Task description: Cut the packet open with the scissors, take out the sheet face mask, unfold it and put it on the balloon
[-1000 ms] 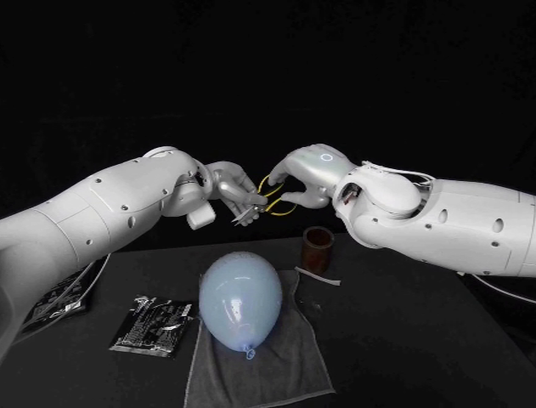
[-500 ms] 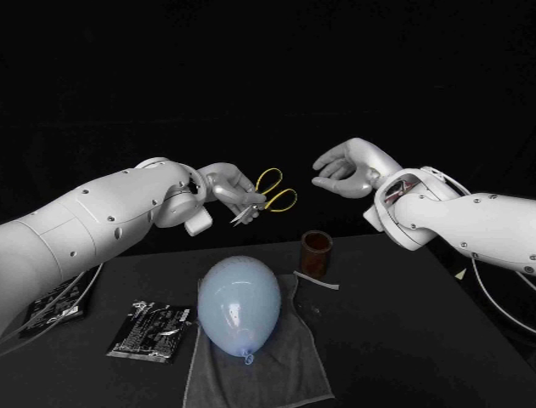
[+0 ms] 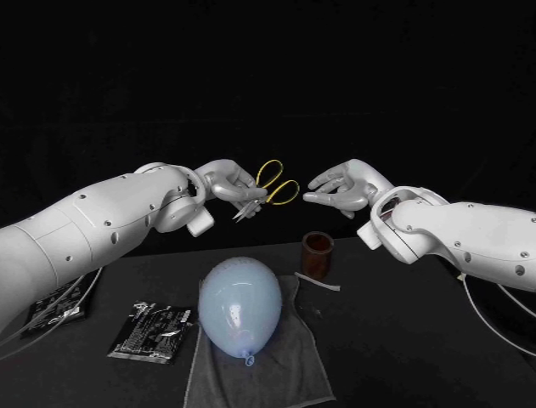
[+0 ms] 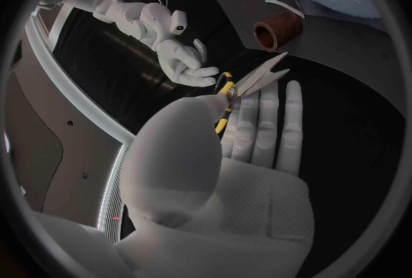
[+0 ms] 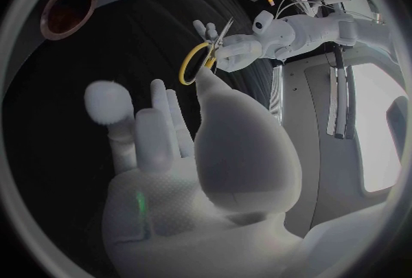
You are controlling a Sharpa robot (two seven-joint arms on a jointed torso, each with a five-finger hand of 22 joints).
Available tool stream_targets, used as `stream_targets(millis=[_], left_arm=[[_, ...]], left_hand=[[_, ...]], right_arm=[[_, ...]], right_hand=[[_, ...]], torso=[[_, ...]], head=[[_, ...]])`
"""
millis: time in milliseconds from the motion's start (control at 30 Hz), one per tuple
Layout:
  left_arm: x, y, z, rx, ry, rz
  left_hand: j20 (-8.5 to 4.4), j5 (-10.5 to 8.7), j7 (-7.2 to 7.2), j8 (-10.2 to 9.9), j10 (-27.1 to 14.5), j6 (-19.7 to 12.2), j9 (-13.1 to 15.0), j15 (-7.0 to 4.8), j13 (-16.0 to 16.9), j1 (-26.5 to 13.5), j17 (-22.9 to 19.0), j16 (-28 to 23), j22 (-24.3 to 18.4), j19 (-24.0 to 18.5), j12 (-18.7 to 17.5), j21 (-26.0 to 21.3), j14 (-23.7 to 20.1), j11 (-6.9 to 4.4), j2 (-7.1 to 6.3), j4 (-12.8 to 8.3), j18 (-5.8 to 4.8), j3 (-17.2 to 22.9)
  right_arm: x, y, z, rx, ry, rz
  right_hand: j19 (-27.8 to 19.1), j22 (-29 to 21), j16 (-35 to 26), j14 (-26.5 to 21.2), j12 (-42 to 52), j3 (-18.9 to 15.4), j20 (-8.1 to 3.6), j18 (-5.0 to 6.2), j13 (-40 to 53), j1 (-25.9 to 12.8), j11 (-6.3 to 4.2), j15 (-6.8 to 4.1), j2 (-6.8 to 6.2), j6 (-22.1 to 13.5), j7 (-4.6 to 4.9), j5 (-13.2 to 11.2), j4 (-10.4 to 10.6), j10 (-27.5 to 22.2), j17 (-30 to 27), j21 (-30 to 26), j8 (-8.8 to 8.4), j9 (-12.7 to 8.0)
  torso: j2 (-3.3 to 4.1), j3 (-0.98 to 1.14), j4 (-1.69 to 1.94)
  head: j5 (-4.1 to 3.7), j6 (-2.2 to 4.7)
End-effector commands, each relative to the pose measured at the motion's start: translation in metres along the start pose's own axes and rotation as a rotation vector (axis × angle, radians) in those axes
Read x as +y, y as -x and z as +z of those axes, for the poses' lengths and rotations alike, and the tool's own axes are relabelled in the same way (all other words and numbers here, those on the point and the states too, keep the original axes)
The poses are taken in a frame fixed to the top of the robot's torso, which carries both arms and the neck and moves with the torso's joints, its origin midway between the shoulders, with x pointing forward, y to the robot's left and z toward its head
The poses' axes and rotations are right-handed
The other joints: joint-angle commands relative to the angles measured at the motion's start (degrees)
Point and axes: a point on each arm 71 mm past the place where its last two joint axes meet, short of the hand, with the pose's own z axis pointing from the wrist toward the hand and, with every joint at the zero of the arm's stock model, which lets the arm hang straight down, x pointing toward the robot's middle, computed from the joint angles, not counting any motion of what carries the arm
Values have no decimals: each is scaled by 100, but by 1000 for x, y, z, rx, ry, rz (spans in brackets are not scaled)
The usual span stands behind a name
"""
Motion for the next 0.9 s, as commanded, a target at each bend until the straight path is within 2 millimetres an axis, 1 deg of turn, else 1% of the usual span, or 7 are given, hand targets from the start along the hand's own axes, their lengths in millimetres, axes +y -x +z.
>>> stream_targets(millis=[33, 133, 267, 533, 667, 800, 900], left_arm=[[-3, -1, 1, -15, -40, -10], [-3, -3, 1, -10, -40, -10], [-3, -4, 1, -6, -41, -9], [-4, -7, 1, 5, -49, -8], [-6, -9, 0, 9, -54, -8], [-7, -11, 0, 15, -57, -8], [-8, -12, 0, 19, -60, -9]], left_hand=[[-6, 24, 26, 38, -19, -17, 7, 0, -8, 4, 10, -15, 5, -18, -20, 36, -15, 4, 53, -469, 103, 516], [-6, 24, 26, 38, -19, -17, 7, 0, -8, 4, 10, -15, 5, -18, -20, 36, -15, 4, 53, -469, 103, 516], [-5, 24, 26, 38, -19, -19, 10, 0, -8, 1, 11, -16, 6, -16, -20, 39, -16, 4, 52, -471, 104, 519], [-5, 24, 26, 38, -19, -19, 10, 0, -8, 1, 11, -16, 6, -16, -20, 39, -16, 4, 52, -471, 104, 519], [-4, 23, 26, 38, -19, -20, 14, 0, -7, -3, 13, -17, 8, -14, -20, 41, -17, 4, 52, -472, 104, 521], [-4, 23, 26, 38, -19, -20, 14, 0, -7, -3, 13, -17, 8, -14, -20, 41, -17, 4, 52, -472, 104, 521], [-4, 23, 26, 38, -19, -20, 14, 0, -7, -3, 13, -17, 8, -14, -20, 41, -17, 4, 52, -472, 104, 521]], right_arm=[[1, -5, 2, 46, 0, 89], [2, -8, 3, 54, -3, 109], [5, -13, 5, 66, 0, 128], [6, -18, 12, 68, -8, 130], [5, -20, 16, 72, -15, 122], [6, -23, 18, 78, -20, 115], [6, -25, 19, 78, -26, 111]], right_hand=[[-42, 169, 146, 187, -30, -247, 61, -59, -5, 18, 35, 57, 104, -123, 40, -37, 27, -128, 133, 177, 38, -14], [-51, 255, 203, 184, -32, -392, 91, -61, -7, 28, 65, 82, 166, -196, 68, -38, 42, -222, 180, 260, 50, -18], [-90, 290, 235, 172, -31, -525, 119, -56, -8, 53, 91, 107, 244, -270, 93, -38, 44, -306, 184, 299, 71, -19], [-181, 297, 263, 143, -31, -705, 168, -40, -10, 186, 139, 152, 412, -426, 143, -39, 17, -466, 140, 321, 112, -21], [-204, 310, 281, 139, -27, -717, 182, -37, -8, 306, 150, 162, 497, -467, 152, -40, -25, -495, 139, 335, 141, -16], [-252, 280, 284, 125, -28, -710, 194, -26, -9, 436, 162, 174, 599, -525, 167, -42, -72, -540, 101, 318, 166, -11], [-267, 284, 287, 117, -23, -691, 200, -23, -7, 519, 165, 178, 672, -543, 169, -43, -106, -546, 84, 322, 190, -4]], torso=[[-1, -6, -10], [-3, 1, 3], [-3, 12, 5], [-8, -6, 10], [-6, -9, 4], [-4, -9, 15], [-4, -10, 12]], head=[[-19, -4], [-23, -15], [-26, -26], [-40, -38], [-36, -41], [-33, -48], [-34, -49]])
